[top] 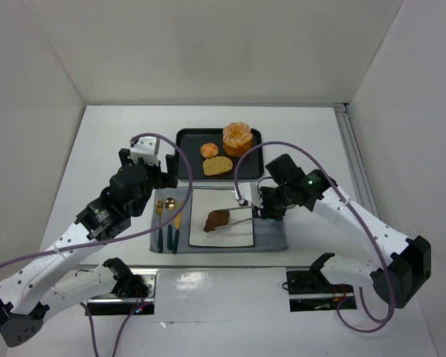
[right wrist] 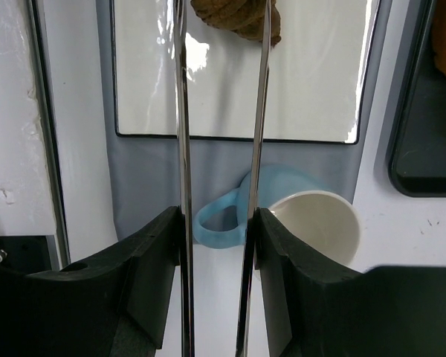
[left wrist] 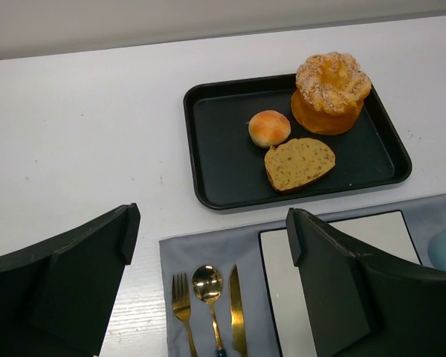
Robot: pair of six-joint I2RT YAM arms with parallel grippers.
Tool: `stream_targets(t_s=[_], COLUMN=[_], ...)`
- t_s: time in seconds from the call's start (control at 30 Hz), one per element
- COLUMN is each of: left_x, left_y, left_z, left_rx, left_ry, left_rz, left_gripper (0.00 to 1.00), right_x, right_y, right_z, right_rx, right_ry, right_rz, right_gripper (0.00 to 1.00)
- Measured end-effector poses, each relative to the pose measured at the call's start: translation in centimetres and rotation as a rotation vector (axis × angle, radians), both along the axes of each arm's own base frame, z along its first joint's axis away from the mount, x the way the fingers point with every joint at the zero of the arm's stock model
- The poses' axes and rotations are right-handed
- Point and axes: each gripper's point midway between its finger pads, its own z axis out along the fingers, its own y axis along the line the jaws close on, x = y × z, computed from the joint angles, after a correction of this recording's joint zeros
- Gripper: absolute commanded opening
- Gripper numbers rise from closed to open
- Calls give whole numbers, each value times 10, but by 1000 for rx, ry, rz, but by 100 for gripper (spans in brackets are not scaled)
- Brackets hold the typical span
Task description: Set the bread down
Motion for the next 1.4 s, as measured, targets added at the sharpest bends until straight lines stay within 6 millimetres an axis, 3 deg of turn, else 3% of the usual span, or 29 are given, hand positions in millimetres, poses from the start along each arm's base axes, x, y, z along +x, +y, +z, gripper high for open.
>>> stream_targets(t_s=[0.2, 0.6, 1.17, 1.4], left_x=[0, 0, 0, 0], left_y=[-1, -1, -1, -1], left_z=[0, 0, 0, 0], left_rx=[-2, -2, -2, -2], left_ry=[1, 1, 1, 1], left_rz=[-7, -8, -8, -8], left_gripper=[99, 99, 99, 99], right_x=[2, 2, 1, 4], right_y=[-1, -1, -1, 2], right_z=[-5, -4, 3, 22], right_rx=[-19, -17, -1, 38], right_ry=[10, 6, -14, -55], right_rz=[-7, -7, -7, -3], right_gripper=[45, 57, 59, 59])
